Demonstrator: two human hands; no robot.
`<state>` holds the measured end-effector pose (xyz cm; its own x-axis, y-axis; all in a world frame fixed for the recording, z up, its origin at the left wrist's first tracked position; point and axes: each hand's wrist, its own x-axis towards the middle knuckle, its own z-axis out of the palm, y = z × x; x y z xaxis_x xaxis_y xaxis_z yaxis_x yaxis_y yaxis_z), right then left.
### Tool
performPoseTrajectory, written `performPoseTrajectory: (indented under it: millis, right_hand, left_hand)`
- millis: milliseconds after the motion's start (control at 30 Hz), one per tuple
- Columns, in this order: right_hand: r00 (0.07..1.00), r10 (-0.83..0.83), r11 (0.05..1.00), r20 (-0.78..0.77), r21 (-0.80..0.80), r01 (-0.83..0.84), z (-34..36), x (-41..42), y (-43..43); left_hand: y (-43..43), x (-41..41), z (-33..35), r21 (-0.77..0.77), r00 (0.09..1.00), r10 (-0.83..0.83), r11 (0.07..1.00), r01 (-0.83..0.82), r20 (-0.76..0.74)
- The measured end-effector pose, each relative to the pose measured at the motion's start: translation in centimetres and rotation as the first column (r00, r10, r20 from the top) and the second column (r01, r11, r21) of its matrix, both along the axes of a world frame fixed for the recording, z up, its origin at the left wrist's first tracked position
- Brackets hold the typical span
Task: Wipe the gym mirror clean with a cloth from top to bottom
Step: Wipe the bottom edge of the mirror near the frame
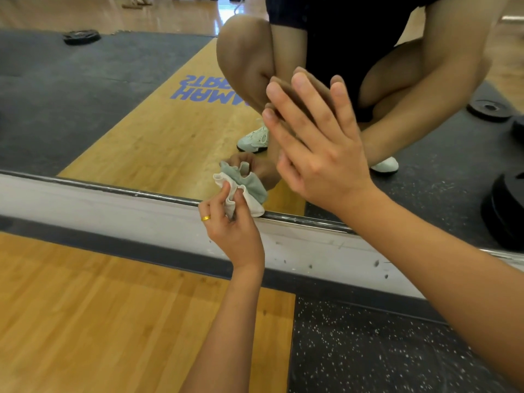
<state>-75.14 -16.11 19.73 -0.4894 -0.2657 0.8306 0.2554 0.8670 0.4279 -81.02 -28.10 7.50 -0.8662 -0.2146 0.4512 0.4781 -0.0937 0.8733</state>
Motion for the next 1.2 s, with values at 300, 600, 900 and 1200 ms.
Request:
performPoseTrajectory:
  millis: [300,600,900,1200]
  right_hand:
    - [0.996,-0.017,0.978,-0.086,-0.208,-0.001,-0.5,5.6,1.4]
    - [0.992,-0.118,0.974,-0.042,-0.201,0.107,-2.0,6.5,3.7]
    - [0.969,-0.103,0.818,-0.225,-0.573,-0.045,-6.3,5.5,-3.0]
    - [0.994,0.109,0.566,-0.004,-0.822,-0.066,-15.5,6.7,-8.1]
  left_hand:
    - [0.7,3.5,1.7,-0.008,0.993,-0.059,0.998,0.058,-0.1]
    - [2.1,3.4,0.5,-0.32,0.908,-0.277,0.931,0.173,-0.315]
    - [-1.0,3.4,-0.4,-0.485,0.83,-0.376,0.862,0.149,-0.412]
    - [-2.1,1.0,-0.9,-0.589,0.756,-0.463,0.798,0.128,-0.462]
